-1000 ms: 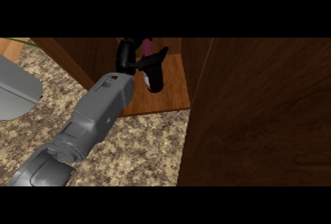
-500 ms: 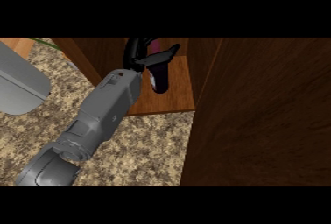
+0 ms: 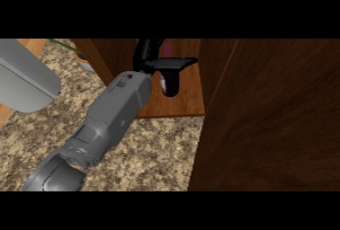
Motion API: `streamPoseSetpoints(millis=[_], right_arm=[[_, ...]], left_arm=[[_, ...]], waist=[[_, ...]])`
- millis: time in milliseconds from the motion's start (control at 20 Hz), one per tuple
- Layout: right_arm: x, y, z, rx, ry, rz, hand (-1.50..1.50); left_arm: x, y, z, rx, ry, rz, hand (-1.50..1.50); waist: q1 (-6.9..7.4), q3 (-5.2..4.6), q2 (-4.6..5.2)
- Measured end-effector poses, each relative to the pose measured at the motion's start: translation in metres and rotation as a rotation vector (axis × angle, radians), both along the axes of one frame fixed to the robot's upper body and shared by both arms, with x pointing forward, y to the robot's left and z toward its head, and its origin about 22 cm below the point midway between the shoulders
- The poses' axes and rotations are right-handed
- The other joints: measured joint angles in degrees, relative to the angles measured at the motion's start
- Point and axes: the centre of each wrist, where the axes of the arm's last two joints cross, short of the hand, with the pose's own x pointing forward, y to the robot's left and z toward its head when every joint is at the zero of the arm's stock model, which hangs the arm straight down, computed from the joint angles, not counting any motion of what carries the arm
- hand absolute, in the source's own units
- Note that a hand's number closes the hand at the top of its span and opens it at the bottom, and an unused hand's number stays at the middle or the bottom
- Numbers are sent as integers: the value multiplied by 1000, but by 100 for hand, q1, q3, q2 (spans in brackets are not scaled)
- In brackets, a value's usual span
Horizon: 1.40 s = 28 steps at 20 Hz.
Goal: Pick up the wine, place it into the cabinet and close the cabinet
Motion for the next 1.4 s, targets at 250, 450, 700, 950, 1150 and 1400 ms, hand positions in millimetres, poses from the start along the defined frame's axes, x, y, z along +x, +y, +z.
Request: streamPoseSetpoints(millis=[250, 450, 700, 950, 1150, 1400], right_arm=[[-2, -4, -1, -16, 9, -16, -150], [-2, -6, -2, -25, 11, -28, -150], [-3, -7, -2, -29, 13, -38, -150], [-4, -8, -4, -28, 20, -51, -150], [-3, -9, -4, -31, 14, -63, -150], [-5, -7, -4, -27, 21, -54, -150]], left_arm=[[-6, 1, -9, -36, 8, -42, -150], [-16, 3, -22, -68, 21, -94, -150], [-34, 6, -42, -117, 31, -146, -150], [-60, 8, -60, -153, 56, -170, -150], [-86, 11, -73, -170, 74, -188, -150], [-118, 26, -81, -188, 84, -187, -150]], waist=[[48, 1, -54], [100, 1, -76], [184, 1, -103], [266, 1, -124], [329, 3, -110], [323, 2, -96]])
